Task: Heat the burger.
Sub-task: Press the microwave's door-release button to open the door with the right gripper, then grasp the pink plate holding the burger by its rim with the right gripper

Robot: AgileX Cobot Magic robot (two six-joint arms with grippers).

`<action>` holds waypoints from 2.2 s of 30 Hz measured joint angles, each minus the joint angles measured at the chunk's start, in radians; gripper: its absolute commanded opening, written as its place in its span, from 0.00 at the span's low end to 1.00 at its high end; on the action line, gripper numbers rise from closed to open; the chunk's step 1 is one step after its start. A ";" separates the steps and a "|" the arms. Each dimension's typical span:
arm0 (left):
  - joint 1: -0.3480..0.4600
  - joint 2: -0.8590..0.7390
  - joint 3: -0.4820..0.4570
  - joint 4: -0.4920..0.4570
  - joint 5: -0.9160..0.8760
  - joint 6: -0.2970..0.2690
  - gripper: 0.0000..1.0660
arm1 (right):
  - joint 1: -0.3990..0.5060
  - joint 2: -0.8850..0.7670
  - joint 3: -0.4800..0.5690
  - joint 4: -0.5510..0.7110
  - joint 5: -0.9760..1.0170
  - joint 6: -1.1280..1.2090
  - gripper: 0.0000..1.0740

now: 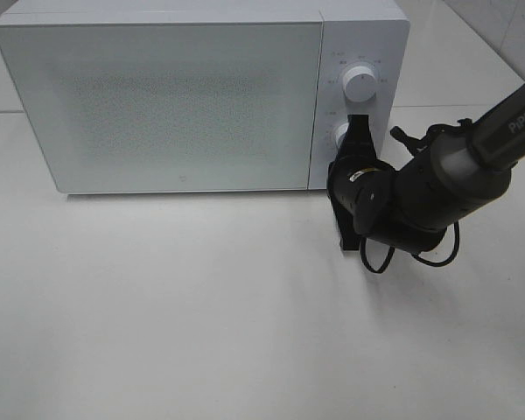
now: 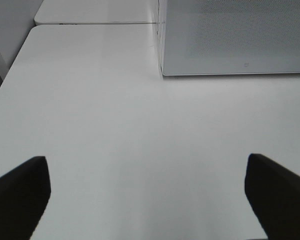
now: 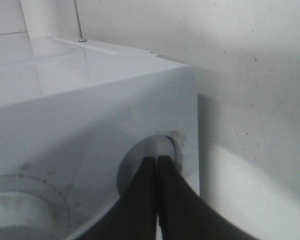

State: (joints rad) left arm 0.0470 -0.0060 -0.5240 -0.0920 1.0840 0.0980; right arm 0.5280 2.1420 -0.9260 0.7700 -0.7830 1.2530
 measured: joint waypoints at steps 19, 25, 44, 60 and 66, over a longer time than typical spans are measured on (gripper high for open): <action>0.000 0.000 0.000 0.001 0.000 0.000 0.92 | 0.030 0.073 -0.037 0.080 -0.159 -0.003 0.00; 0.000 0.000 0.000 0.001 0.000 0.000 0.92 | 0.032 0.081 -0.044 0.087 -0.164 -0.004 0.00; 0.000 0.000 0.000 0.001 0.000 0.000 0.92 | 0.037 0.072 -0.043 0.099 -0.150 -0.005 0.00; 0.000 0.000 0.000 0.004 0.000 0.000 0.92 | 0.030 -0.020 0.053 0.022 -0.105 -0.001 0.00; 0.000 0.000 0.000 0.004 0.000 0.000 0.92 | 0.030 -0.117 0.135 -0.033 -0.095 -0.054 0.00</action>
State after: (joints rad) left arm 0.0470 -0.0060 -0.5240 -0.0880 1.0840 0.0980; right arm 0.5580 2.0250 -0.7910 0.7370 -0.8780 1.1990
